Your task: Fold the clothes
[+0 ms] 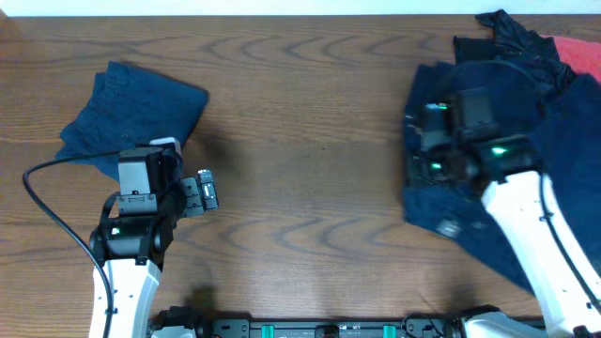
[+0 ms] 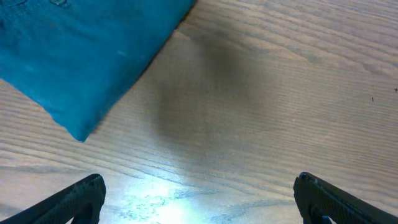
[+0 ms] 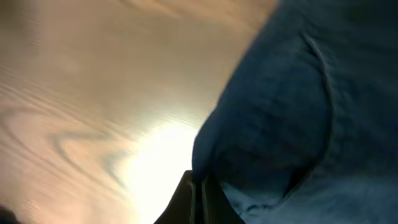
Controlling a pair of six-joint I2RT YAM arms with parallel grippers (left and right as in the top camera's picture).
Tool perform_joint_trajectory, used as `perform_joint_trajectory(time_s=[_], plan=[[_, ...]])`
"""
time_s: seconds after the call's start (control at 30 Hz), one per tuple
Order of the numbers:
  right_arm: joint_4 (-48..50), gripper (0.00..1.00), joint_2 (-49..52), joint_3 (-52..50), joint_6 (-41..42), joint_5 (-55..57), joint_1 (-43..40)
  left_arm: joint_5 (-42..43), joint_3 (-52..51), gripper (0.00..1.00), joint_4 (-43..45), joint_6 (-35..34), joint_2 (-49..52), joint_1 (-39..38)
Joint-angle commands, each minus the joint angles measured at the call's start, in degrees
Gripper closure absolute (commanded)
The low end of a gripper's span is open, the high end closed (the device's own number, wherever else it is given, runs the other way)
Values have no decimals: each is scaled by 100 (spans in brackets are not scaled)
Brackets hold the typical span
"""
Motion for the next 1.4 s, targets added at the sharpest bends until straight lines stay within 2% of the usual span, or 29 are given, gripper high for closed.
perform_joint_trajectory(time_s=[0.0,0.17,0.23,0.33,0.37,0.4,0.67,0.9,1.13,1.37], plan=[[734,99,339,-2,415,-374,693,17,105,2,7,-55,2,-7],[2288,97,1150,-2,669,-374,1403,17,105,2,4,-55,2,-7],[2889,77,1471,-2,649,-365,1604,20,105,2,4,-55,2,-7],[3449,30,1746,0,612,-109,1687,190,105,2,20,-55,2,-7],[3486,12,1753,0,616,57,1648,348,105,2,35,-55,2,-7],[3484,1,1727,7,616,245,1572,531,105,2,66,-55,4,-9],[2304,1,704,42,614,507,297,1862,105,2,389,-142,275,-138],[929,1,-122,42,529,535,-1211,2361,105,2,859,-726,1266,-1003],[205,1,-258,42,529,535,-2197,2402,105,2,2094,-1231,2461,-1941],[-15,1,-258,42,527,570,-2546,2393,105,2,3604,-1749,3659,-2310]])
